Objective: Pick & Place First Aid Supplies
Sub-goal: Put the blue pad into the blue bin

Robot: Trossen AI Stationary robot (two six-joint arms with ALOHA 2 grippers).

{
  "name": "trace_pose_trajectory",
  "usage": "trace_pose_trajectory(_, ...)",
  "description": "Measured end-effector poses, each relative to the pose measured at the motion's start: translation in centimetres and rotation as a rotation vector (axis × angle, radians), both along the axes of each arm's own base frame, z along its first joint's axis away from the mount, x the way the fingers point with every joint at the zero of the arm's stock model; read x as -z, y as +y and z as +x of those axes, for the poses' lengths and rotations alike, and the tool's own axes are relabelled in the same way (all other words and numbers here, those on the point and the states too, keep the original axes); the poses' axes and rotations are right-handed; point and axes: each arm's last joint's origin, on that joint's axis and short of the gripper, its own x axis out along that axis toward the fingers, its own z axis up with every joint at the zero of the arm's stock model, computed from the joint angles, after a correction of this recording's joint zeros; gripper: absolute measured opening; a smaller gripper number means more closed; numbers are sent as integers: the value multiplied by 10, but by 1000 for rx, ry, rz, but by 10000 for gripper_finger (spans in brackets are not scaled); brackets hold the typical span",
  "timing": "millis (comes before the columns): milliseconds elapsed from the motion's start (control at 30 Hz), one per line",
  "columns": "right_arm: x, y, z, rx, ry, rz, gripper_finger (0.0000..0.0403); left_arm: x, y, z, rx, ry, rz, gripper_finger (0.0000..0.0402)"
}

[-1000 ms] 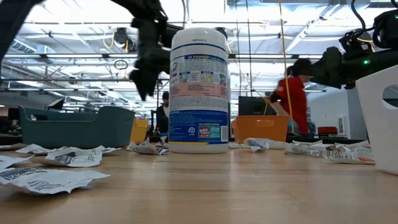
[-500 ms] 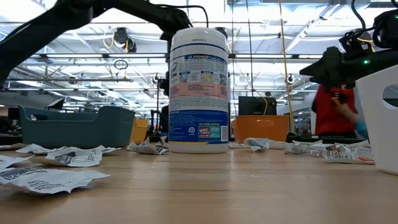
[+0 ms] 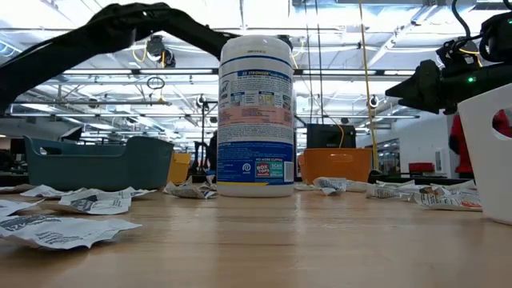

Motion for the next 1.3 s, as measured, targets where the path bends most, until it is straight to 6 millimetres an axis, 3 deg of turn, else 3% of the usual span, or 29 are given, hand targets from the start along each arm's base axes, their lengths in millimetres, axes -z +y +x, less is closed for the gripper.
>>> trace_pose_trajectory(233, 0, 0, 0, 0, 0, 0, 357, 27, 3, 7, 29, 37, 25, 253)
trace_pose_trajectory(367, 0, 0, 0, -1, 0, 0, 357, 26, 6, 9, 35, 14, 67, 253)
trace_pose_trajectory(933, 0, 0, 0, 0, 0, 0, 357, 27, 18, 0, 91, -34, -41, 253)
trace_pose_trajectory(1300, 0, 0, 0, 0, 0, 0, 357, 42, 14, -5, 122, 25, -7, 244)
